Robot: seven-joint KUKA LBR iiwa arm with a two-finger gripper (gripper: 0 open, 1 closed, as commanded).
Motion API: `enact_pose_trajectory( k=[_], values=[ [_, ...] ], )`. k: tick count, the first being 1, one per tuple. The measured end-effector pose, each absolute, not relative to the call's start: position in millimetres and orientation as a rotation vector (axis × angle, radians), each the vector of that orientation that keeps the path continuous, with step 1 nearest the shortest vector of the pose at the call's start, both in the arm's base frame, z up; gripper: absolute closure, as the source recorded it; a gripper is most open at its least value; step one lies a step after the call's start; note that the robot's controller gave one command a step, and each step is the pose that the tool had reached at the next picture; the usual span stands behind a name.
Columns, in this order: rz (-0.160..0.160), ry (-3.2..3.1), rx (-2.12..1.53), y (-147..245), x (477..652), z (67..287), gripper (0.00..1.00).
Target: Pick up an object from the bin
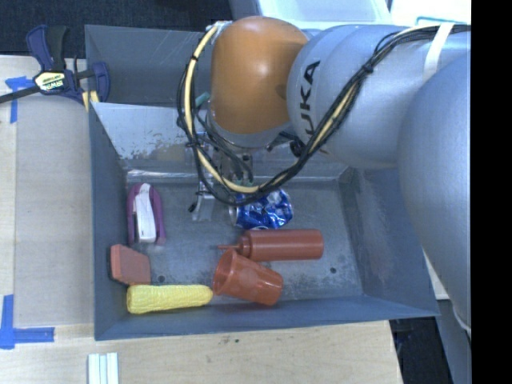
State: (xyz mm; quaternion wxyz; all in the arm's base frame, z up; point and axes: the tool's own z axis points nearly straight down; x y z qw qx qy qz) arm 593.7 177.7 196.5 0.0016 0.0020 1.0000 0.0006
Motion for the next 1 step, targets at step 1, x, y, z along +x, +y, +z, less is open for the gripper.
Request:
enact_pose_trajectory(
  k=[1],
  values=[
    [0.002,3.138,0.006,177.7,593.7,196.5,0.00]
  ],
)
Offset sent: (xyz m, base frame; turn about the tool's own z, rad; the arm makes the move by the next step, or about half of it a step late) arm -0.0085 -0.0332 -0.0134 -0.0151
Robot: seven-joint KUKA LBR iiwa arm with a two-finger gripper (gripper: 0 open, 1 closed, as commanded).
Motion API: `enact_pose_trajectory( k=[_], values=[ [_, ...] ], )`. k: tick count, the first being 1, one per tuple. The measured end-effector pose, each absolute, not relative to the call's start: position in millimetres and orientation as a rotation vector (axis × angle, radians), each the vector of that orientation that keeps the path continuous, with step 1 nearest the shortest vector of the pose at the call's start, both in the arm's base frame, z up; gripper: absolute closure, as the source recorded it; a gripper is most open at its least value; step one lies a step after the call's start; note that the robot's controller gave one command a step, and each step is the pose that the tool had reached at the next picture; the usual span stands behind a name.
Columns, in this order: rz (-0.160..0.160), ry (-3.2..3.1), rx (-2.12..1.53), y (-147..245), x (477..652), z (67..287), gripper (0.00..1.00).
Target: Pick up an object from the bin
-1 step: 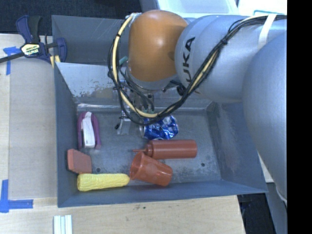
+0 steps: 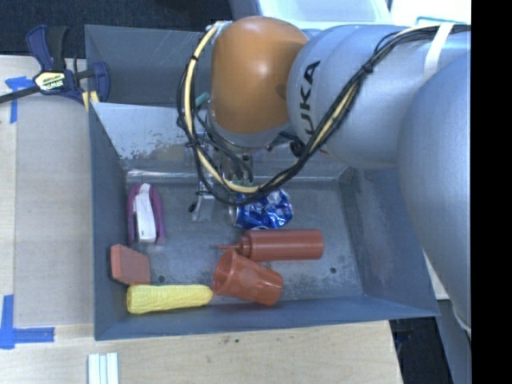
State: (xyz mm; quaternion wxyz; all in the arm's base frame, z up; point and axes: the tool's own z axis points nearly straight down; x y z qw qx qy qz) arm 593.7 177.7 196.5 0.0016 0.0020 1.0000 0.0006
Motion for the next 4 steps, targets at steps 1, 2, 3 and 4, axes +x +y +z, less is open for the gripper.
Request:
enact_pose_trajectory(
  k=[1,2,3,4],
  values=[
    [0.003,3.138,-0.013,164.6,590.3,191.3,0.00],
    [0.003,3.113,-0.374,147.4,600.9,182.5,0.00],
    [0.003,3.133,-0.024,129.2,610.9,178.2,0.00],
    [0.006,3.126,0.196,93.8,608.2,149.7,0.00]
  ],
)
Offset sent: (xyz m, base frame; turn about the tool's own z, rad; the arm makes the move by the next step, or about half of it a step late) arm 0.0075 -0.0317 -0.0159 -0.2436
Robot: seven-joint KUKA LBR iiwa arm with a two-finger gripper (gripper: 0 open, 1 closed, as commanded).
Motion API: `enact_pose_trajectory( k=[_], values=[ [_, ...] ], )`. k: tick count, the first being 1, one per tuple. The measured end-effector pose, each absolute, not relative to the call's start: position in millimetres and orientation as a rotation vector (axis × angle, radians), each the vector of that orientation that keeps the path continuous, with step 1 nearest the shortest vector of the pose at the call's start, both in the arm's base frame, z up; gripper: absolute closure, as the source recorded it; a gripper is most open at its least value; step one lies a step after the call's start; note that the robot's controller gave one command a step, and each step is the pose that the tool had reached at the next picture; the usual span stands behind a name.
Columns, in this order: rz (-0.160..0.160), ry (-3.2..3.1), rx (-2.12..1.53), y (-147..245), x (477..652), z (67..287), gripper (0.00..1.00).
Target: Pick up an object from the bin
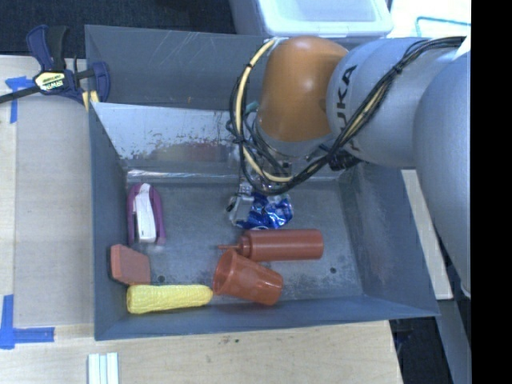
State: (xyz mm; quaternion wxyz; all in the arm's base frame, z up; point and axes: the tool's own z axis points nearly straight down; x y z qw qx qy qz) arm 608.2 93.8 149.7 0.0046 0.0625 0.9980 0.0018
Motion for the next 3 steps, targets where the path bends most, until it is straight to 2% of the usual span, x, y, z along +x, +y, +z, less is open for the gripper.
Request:
enact_pose_trajectory(
  k=[1,2,3],
  values=[
    [0.002,3.132,0.080,86.2,599.9,143.0,0.00],
    [0.002,3.130,0.143,31.6,598.4,142.8,0.00],
    [0.006,3.134,-0.010,46.0,594.1,135.1,0.00]
  ],
)
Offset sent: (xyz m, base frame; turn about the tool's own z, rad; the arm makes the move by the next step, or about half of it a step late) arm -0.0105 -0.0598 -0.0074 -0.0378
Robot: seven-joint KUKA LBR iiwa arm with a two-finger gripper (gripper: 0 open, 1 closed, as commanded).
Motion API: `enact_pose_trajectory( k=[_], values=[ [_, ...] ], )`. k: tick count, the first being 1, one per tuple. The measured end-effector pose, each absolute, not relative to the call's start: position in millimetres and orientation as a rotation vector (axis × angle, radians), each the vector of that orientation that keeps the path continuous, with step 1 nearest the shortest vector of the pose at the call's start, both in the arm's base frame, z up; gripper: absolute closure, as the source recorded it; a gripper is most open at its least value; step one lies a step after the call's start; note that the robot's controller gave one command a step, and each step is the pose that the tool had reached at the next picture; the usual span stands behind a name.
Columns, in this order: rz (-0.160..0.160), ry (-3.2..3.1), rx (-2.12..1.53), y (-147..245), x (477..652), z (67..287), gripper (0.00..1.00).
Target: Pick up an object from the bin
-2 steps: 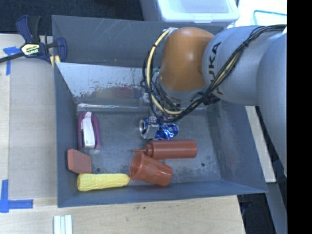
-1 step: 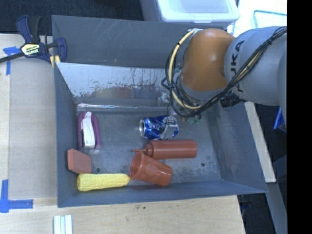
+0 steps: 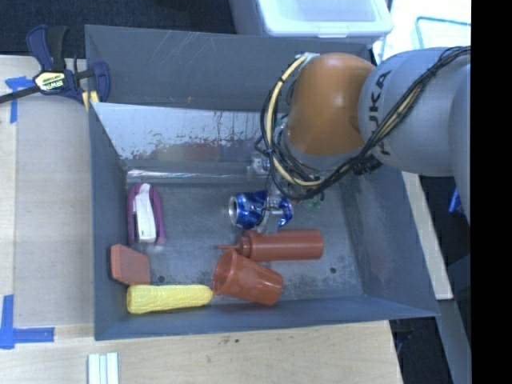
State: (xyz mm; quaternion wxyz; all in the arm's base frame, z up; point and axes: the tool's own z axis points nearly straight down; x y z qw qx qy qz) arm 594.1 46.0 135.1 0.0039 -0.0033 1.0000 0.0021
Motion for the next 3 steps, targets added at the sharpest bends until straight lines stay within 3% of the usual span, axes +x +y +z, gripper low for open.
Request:
enact_pose_trajectory(
  k=[1,3],
  values=[
    [0.002,3.125,0.176,49.3,604.6,74.1,0.00],
    [0.003,3.130,0.098,50.3,605.9,109.2,0.00]
  ],
)
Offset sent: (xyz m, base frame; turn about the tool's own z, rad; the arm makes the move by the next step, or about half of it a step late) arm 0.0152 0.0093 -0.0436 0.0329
